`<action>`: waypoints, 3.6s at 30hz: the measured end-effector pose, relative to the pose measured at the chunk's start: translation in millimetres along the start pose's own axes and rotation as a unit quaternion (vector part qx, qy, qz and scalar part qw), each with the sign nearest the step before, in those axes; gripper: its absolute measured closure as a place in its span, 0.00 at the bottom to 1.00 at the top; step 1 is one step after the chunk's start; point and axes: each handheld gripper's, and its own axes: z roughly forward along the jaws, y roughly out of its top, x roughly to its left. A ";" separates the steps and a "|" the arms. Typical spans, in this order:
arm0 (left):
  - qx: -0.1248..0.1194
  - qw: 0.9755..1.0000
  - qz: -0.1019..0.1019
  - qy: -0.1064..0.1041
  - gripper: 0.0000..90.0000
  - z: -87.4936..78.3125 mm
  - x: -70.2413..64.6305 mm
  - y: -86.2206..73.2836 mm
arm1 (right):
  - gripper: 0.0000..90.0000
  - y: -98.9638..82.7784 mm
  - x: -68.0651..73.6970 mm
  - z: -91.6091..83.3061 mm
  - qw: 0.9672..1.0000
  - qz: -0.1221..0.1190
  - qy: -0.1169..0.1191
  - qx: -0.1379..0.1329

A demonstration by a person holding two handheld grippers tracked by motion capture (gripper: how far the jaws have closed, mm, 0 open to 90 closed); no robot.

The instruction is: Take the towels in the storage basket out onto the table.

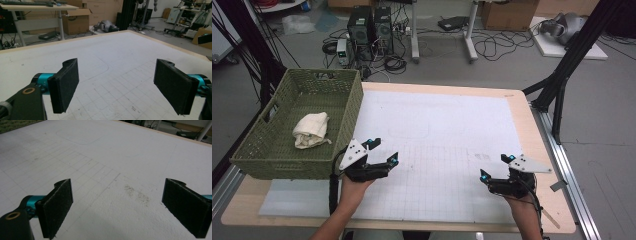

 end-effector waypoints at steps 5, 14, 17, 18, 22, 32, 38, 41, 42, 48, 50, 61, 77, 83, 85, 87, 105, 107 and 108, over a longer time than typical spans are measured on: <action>0.003 1.000 0.001 -0.001 0.23 0.9 -0.6 -0.6 | 0.10 -0.1 -0.7 -0.3 1.000 0.001 0.003 -0.002; 0.000 1.000 -0.017 -0.005 0.21 0.8 4.3 2.5 | 0.10 0.4 -4.7 5.7 1.000 0.013 0.011 -0.005; -0.007 1.000 -0.025 0.000 0.21 0.1 4.1 6.5 | 0.10 -0.3 -5.4 6.0 1.000 0.024 0.018 0.005; -0.010 1.000 -0.024 -0.001 0.21 -0.7 3.6 9.2 | 0.10 0.4 -3.2 2.9 1.000 0.020 0.014 -0.004; -0.017 1.000 -0.016 0.006 0.22 -4.8 2.3 15.1 | 0.10 0.4 -0.3 -1.6 1.000 0.018 0.012 -0.010; -0.025 0.999 -0.022 -0.022 0.22 -14.6 3.1 45.0 | 0.10 -2.6 -2.1 -7.4 0.999 0.032 0.006 -0.011; -0.027 0.999 0.001 -0.029 0.22 -25.5 10.1 68.2 | 0.10 -5.0 -4.5 -9.0 0.999 0.037 0.004 -0.007; -0.030 0.999 -0.004 -0.028 0.22 -32.4 20.1 78.2 | 0.10 -4.8 -4.4 -9.9 0.999 0.032 0.003 -0.010; -0.031 0.999 -0.006 -0.028 0.22 -35.1 24.6 81.7 | 0.10 -4.8 -4.2 -10.0 0.999 0.033 0.003 -0.010; -0.036 0.999 -0.012 -0.011 0.22 -56.3 53.7 101.7 | 0.10 -4.1 -3.4 -9.7 0.999 0.038 0.004 -0.009; -0.032 0.999 -0.014 -0.004 0.22 -63.3 65.3 107.3 | 0.10 -4.2 -3.5 -9.3 0.999 0.038 0.004 -0.009; -0.010 0.998 -0.036 0.054 0.25 -84.4 129.0 111.2 | 0.10 -3.4 -1.5 -2.2 0.999 0.034 0.005 0.005; 0.109 0.983 -0.090 0.116 0.33 -66.7 204.7 74.4 | 0.10 -3.8 -1.1 0.4 1.000 0.027 0.005 0.014; 0.177 0.968 -0.097 0.152 0.28 -58.3 214.8 62.1 | 0.10 -3.7 -0.2 0.3 1.000 0.026 0.003 0.015; 0.193 0.963 -0.093 0.167 0.28 -55.8 215.7 60.2 | 0.10 -3.9 0.1 0.4 0.999 0.028 0.004 0.017; 0.215 0.956 -0.083 0.184 0.28 -53.0 216.7 57.8 | 0.10 -4.0 -0.1 0.5 1.000 0.024 0.005 0.016; 0.393 0.885 -0.052 0.244 0.49 -31.8 226.2 30.3 | 0.10 -6.1 0.8 -0.6 0.999 0.024 0.005 0.024; 0.383 0.889 -0.070 0.241 0.69 -33.9 226.7 32.8 | 0.10 -6.2 1.0 -1.2 0.999 0.025 0.005 0.025; 0.371 0.897 -0.080 0.228 0.78 -35.8 226.7 34.9 | 0.10 -6.3 0.7 -1.4 0.999 0.025 0.005 0.024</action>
